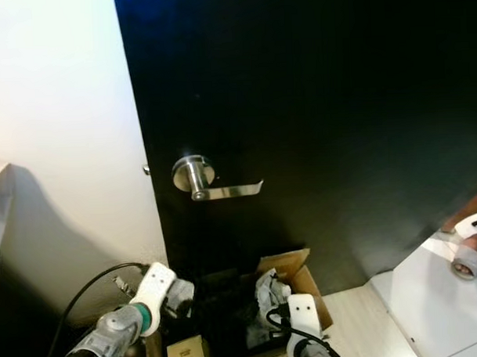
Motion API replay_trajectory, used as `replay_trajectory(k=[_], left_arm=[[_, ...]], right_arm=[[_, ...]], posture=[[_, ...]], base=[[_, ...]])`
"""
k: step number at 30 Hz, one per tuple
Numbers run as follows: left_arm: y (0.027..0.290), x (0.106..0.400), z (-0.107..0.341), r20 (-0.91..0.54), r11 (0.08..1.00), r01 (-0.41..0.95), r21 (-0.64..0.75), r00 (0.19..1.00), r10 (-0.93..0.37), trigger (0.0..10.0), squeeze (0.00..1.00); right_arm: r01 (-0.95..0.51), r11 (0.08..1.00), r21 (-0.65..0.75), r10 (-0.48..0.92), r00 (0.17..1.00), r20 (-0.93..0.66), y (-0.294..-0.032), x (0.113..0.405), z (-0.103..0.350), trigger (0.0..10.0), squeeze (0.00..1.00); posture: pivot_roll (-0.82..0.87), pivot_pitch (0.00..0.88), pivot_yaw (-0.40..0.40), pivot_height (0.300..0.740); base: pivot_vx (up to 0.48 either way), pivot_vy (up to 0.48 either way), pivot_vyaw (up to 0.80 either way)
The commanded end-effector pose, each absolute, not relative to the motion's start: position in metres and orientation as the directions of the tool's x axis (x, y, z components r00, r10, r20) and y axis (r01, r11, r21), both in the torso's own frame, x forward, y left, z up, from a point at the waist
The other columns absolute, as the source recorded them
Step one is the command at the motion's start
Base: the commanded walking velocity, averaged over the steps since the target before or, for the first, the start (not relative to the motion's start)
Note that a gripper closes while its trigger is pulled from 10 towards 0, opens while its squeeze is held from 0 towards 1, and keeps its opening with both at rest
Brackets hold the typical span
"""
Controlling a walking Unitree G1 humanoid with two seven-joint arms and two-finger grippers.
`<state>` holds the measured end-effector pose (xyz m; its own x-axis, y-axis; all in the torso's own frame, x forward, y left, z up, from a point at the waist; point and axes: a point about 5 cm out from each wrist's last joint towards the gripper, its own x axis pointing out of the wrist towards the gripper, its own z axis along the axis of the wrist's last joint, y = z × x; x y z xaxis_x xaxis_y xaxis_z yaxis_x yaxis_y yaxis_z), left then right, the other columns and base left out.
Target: Clean up the room
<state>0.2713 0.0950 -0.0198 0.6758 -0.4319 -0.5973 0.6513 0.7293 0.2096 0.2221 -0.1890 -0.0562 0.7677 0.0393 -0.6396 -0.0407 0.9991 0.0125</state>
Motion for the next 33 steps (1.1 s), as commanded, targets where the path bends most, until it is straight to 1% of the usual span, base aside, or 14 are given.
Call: replay_trajectory(k=[1, 2, 4, 7, 10, 17, 20, 21, 26, 27, 29, 31, 32, 33], left_arm=[[0.092, 0.268, -0.021, -0.600, 0.682, 0.689, 0.246, 0.661, -0.451, 10.0, 1.00], [0.087, 0.267, -0.020, -0.597, 0.556, 0.739, 0.380, 0.656, -0.463, 10.0, 0.00], [0.079, 0.267, -0.018, -0.581, 0.601, 0.739, 0.305, 0.644, -0.497, 10.0, 0.33], [0.074, 0.264, -0.016, -0.589, 0.325, 0.781, 0.533, 0.618, -0.520, 10.0, 0.27], [0.071, 0.271, -0.012, -0.572, 0.589, 0.742, 0.320, 0.647, -0.504, 10.0, 0.00], [0.078, 0.273, -0.012, -0.644, 0.251, 0.804, 0.540, 0.586, -0.492, 10.0, 0.00], [0.077, 0.271, -0.012, -0.662, 0.294, 0.837, 0.461, 0.545, -0.514, 10.0, 0.00], [0.063, 0.272, -0.004, -0.615, 0.545, 0.833, 0.100, 0.482, -0.624, 10.0, 0.00], [0.083, 0.264, -0.023, -0.758, 0.342, 0.865, 0.367, 0.491, -0.430, 10.0, 0.00], [0.082, 0.268, -0.020, -0.702, 0.545, 0.806, 0.232, 0.527, -0.479, 10.0, 0.00], [0.103, 0.274, -0.021, -0.651, 0.066, 0.696, 0.715, 0.697, -0.299, 10.0, 0.00], [0.103, 0.274, -0.021, -0.651, 0.066, 0.696, 0.715, 0.697, -0.299, 10.0, 0.00], [0.091, 0.280, -0.014, -0.621, 0.492, 0.681, 0.543, 0.720, -0.312, 10.0, 0.00], [0.091, 0.280, -0.014, -0.621, 0.492, 0.681, 0.543, 0.720, -0.312, 10.0, 0.00]], right_arm=[[-0.036, 0.999, 0.010, 0.034, 0.754, -0.656, -0.190, 0.218, -0.059, 10.0, 0.00], [-0.035, 0.999, 0.012, 0.035, 0.755, -0.655, -0.190, 0.219, -0.059, 10.0, 0.00], [-0.034, 0.999, 0.014, 0.034, 0.755, -0.654, -0.189, 0.219, -0.059, 10.0, 0.00], [-0.031, 0.999, 0.014, 0.032, 0.754, -0.656, -0.190, 0.219, -0.059, 10.0, 0.00], [-0.027, 1.000, 0.012, 0.028, 0.749, -0.662, -0.191, 0.216, -0.060, 10.0, 0.00], [-0.024, 1.000, 0.009, 0.024, 0.749, -0.662, -0.192, 0.215, -0.061, 10.0, 0.00], [-0.023, 1.000, 0.009, 0.024, 0.749, -0.662, -0.192, 0.215, -0.061, 10.0, 0.00], [-0.023, 1.000, 0.010, 0.024, 0.749, -0.662, -0.192, 0.215, -0.061, 10.0, 0.00], [-0.017, 1.000, 0.011, 0.020, 0.749, -0.662, -0.193, 0.214, -0.061, 10.0, 0.00], [-0.016, 1.000, 0.012, 0.020, 0.748, -0.663, -0.193, 0.214, -0.061, 10.0, 0.00], [-0.014, 1.000, 0.013, 0.019, 0.747, -0.664, -0.193, 0.213, -0.062, 10.0, 0.00], [-0.014, 1.000, 0.013, 0.019, 0.747, -0.664, -0.193, 0.213, -0.062, 10.0, 0.00], [-0.014, 1.000, 0.014, 0.019, 0.747, -0.665, -0.193, 0.212, -0.062, 10.0, 0.00], [-0.014, 1.000, 0.014, 0.019, 0.747, -0.665, -0.193, 0.212, -0.062, 10.0, 0.00]], posture=[[-0.04, 0.000, 0.006, 0.740], [-0.05, 0.000, 0.008, 0.740], [-0.05, 0.000, 0.008, 0.740], [-0.05, 0.000, 0.009, 0.740], [-0.04, 0.000, 0.011, 0.740], [-0.05, 0.000, 0.011, 0.740], [-0.05, 0.000, 0.012, 0.740], [-0.05, 0.000, 0.012, 0.740], [-0.05, 0.000, 0.015, 0.740], [-0.06, 0.000, 0.018, 0.740], [-0.05, 0.000, 0.018, 0.740], [-0.05, 0.000, 0.018, 0.740], [-0.05, 0.000, 0.017, 0.740], [-0.05, 0.000, 0.017, 0.740]], base=[[0.000, 0.000, 0.00], [0.000, 0.000, 0.00], [0.000, 0.000, 0.00], [0.000, 0.000, 0.00], [0.000, 0.000, 0.00], [0.000, 0.000, 0.00], [0.000, 0.000, 0.00], [0.000, 0.000, 0.00], [0.000, 0.000, 0.00], [0.000, 0.000, 0.00], [0.000, 0.000, 0.00], [0.000, 0.000, 0.00], [0.000, 0.000, 0.00], [0.000, 0.000, 0.00]])
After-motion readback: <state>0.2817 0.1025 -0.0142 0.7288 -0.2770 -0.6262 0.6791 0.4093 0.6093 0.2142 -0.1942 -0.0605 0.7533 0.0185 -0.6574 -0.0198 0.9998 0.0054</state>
